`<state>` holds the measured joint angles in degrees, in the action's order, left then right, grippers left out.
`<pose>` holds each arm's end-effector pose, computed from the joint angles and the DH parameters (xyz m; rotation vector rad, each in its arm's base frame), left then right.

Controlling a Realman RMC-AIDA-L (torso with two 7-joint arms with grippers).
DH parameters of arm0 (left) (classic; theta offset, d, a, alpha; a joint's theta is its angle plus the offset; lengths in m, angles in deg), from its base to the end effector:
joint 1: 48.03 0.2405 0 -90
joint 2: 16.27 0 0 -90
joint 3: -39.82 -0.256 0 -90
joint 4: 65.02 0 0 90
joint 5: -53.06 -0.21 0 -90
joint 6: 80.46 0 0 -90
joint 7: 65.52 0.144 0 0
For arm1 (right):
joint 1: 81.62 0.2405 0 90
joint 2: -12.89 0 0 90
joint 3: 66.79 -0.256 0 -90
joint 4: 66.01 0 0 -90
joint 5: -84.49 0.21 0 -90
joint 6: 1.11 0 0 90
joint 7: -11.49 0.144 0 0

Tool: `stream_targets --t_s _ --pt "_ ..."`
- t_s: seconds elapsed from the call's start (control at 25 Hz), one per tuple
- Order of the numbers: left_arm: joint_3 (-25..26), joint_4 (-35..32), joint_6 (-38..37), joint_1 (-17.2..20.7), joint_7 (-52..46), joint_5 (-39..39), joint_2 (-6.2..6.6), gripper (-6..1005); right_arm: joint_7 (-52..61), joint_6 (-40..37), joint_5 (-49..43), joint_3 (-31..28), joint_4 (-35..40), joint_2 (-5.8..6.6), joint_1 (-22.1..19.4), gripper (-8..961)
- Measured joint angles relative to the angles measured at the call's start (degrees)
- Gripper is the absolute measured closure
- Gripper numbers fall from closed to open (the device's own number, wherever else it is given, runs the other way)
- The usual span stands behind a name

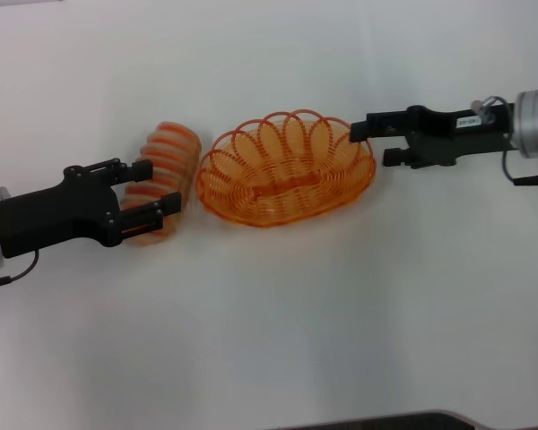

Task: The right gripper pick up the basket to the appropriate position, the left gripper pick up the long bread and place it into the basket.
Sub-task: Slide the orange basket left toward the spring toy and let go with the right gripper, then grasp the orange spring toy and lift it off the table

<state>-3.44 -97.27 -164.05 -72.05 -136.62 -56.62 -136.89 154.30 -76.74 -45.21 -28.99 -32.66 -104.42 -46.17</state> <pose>-0.2936 0.2982 -0.0298 -2.6472 -0.6887 -0.6962 0.2919 0.3576 -0.0095 -2.0529 2.0473 0.4934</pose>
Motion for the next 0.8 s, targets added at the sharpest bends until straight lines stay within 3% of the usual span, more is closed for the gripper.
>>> stream_targets --t_s 0.08,0.48,0.8 --pt "0.1 0.0 0.0 0.0 0.0 0.0 -0.04 312 -2.1 -1.3 1.9 -0.5 0.1 0.78 -0.9 68" --pt "0.9 0.3 -0.4 0.0 -1.5 0.4 -0.14 312 -9.7 -6.6 5.8 -5.0 4.2 2.57 -4.9 28" --pt "1.1 1.5 -0.5 0.1 -2.3 1.3 -0.29 313 -29.9 -15.1 12.5 -8.8 5.3 4.53 -8.6 33"
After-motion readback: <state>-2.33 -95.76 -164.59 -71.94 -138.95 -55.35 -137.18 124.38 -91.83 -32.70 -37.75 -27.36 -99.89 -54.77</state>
